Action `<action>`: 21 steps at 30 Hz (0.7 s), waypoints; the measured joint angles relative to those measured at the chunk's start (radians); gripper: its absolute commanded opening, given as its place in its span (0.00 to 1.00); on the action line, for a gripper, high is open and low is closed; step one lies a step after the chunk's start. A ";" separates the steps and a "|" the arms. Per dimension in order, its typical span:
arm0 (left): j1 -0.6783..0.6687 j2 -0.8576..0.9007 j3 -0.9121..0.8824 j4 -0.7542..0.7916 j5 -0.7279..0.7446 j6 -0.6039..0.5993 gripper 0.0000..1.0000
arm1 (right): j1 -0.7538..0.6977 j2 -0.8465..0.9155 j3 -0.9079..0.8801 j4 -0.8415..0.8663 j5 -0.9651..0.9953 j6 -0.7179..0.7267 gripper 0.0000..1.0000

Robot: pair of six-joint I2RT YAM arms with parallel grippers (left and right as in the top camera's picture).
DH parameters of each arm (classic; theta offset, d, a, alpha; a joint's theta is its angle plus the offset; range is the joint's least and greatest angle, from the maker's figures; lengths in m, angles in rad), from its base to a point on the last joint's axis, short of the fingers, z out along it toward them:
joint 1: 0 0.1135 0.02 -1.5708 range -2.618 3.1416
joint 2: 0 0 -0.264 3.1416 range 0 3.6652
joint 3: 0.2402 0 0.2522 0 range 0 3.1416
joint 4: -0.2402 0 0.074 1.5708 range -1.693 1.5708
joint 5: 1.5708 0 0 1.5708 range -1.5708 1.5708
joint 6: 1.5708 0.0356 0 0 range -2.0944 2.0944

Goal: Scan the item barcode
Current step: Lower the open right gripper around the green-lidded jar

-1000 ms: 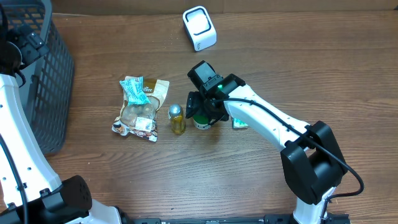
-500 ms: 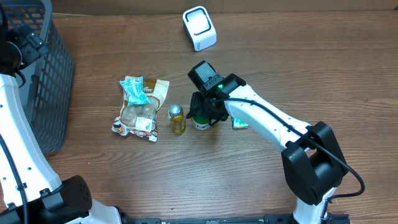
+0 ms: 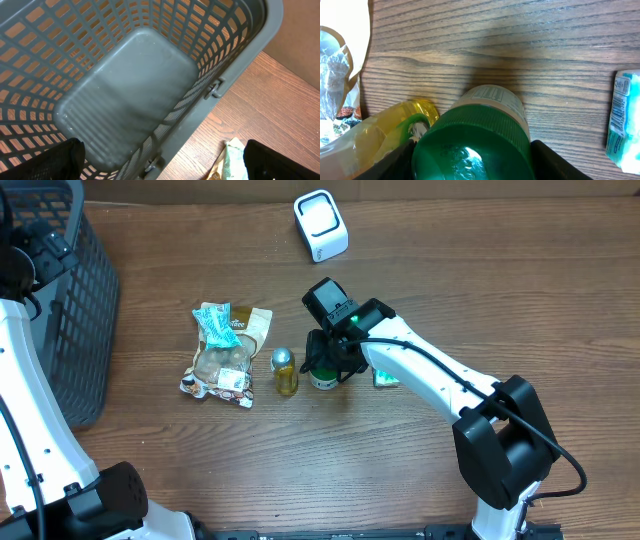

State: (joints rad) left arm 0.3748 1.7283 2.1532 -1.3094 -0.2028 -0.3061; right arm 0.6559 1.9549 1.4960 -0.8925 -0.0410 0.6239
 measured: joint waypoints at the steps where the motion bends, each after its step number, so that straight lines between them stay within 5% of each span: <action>1: 0.000 0.000 0.000 0.000 0.000 0.000 1.00 | 0.000 0.000 0.000 0.000 0.000 -0.003 0.46; 12: 0.000 0.000 0.000 0.000 0.000 0.000 1.00 | 0.007 -0.001 0.000 -0.002 0.028 -0.065 0.43; 21: 0.000 0.000 0.000 0.000 0.000 0.000 1.00 | 0.006 -0.001 0.002 0.010 0.031 -0.350 0.53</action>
State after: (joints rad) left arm 0.3748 1.7283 2.1532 -1.3094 -0.2028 -0.3061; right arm 0.6624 1.9541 1.4979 -0.8825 -0.0105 0.2737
